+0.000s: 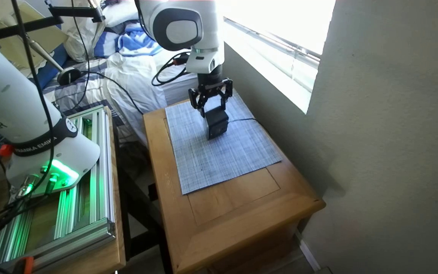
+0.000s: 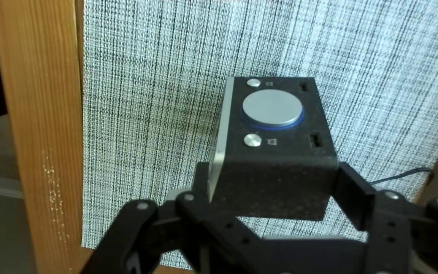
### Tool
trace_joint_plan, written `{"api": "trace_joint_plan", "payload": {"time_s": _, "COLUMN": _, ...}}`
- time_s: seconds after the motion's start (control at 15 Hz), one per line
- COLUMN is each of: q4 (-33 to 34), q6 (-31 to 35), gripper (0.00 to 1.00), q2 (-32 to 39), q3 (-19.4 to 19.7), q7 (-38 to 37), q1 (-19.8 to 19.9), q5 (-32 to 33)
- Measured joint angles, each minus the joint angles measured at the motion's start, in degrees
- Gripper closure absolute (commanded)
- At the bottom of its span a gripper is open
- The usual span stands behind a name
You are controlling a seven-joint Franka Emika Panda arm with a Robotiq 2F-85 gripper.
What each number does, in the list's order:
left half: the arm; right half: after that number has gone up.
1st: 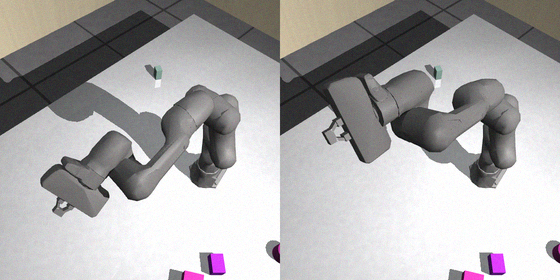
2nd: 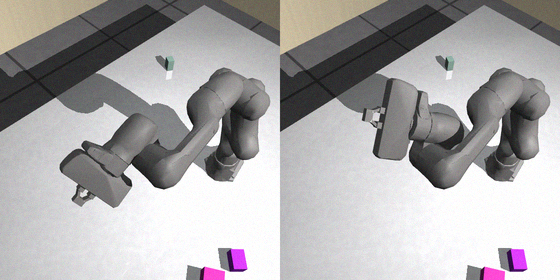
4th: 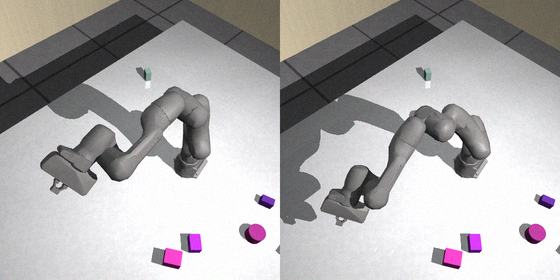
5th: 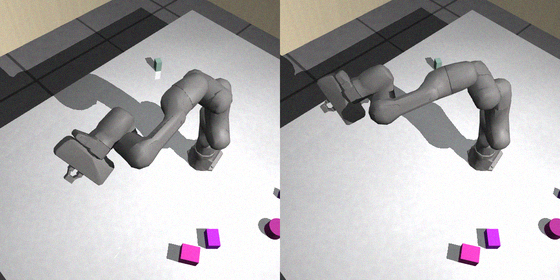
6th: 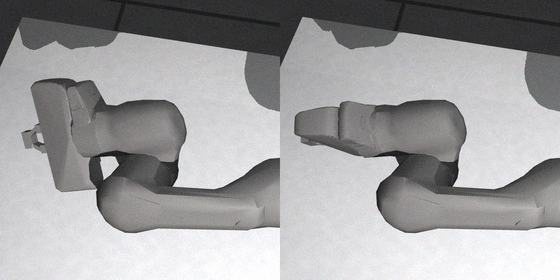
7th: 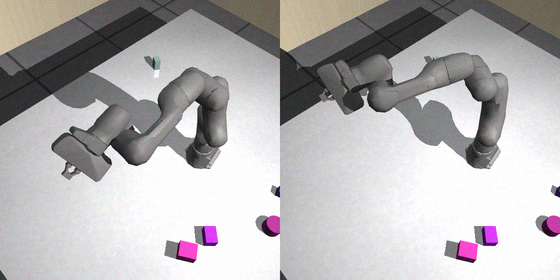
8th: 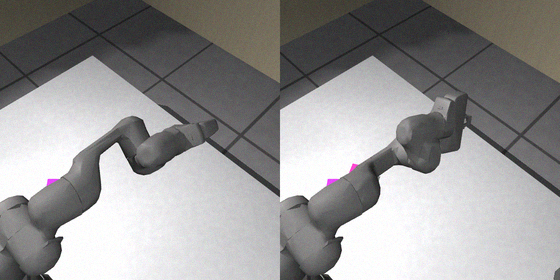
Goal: Pick up the black digital clock and turn it onto its side
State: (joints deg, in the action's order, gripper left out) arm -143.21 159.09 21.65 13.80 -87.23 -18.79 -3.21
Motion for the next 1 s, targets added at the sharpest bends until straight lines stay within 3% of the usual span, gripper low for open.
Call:
{"api": "trace_joint_plan", "payload": {"time_s": 0.93, "q4": 0.15, "q6": 0.00, "gripper": 0.43, "q2": 0.00, "q3": -2.19, "q7": -2.05, "q1": -0.66, "q5": 2.52}}
{"api": "trace_joint_plan", "payload": {"time_s": 1.0, "q4": 0.15, "q6": 0.00, "gripper": 0.04, "q2": 0.00, "q3": -2.25, "q7": -2.05, "q1": -0.65, "q5": 2.52}}
